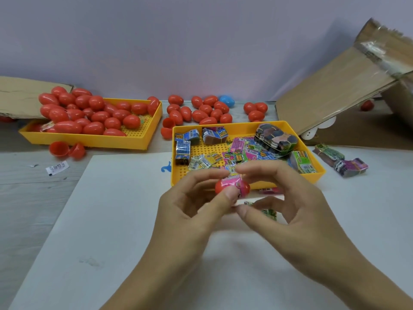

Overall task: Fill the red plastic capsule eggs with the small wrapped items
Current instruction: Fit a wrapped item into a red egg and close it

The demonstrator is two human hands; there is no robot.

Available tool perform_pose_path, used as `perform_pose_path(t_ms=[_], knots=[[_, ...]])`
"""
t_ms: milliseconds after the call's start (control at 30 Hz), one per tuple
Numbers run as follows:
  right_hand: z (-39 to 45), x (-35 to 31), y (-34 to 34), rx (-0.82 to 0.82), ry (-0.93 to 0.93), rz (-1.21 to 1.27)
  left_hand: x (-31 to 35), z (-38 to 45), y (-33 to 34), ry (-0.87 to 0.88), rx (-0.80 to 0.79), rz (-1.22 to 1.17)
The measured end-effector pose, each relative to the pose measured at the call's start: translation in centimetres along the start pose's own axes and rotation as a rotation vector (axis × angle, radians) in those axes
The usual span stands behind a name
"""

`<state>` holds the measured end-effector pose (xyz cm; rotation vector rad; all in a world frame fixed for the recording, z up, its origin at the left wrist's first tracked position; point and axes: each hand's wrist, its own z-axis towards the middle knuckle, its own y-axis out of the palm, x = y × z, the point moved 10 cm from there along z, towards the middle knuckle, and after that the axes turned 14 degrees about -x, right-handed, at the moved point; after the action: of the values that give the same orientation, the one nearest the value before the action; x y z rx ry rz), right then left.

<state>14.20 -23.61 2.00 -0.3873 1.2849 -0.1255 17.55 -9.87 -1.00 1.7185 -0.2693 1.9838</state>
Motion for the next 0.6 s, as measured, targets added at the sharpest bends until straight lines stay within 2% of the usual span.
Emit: perform_pose_path(t_ms=[67,133,200,300,467,600], knots=[[0.1,1.2,-0.4,0.022,0.092,0.224,0.7,0.0,-0.3,0.071,0.011,0.044],[0.2,1.9,0.1,-0.016,0.176,0.355,1.5,0.1,0.0,0.138,-0.043,0.098],[0.3,1.8,0.7,-0.07,0.177,0.321,2.5,-0.1,1.1,0.213,-0.139,0.199],[0.2,0.7,0.3,-0.012,0.076,0.237,2.5,-0.3,1.8,0.211,-0.201,0.235],[0.0,-0.6,0.2,-0.008,-0.056,-0.009,0.5,0.0,0.3,0.0,-0.062,-0.021],[0.2,-0.6,0.6,-0.071,-0.075,0.07,0.9,0.2,-0.4,0.04,-0.01,-0.012]])
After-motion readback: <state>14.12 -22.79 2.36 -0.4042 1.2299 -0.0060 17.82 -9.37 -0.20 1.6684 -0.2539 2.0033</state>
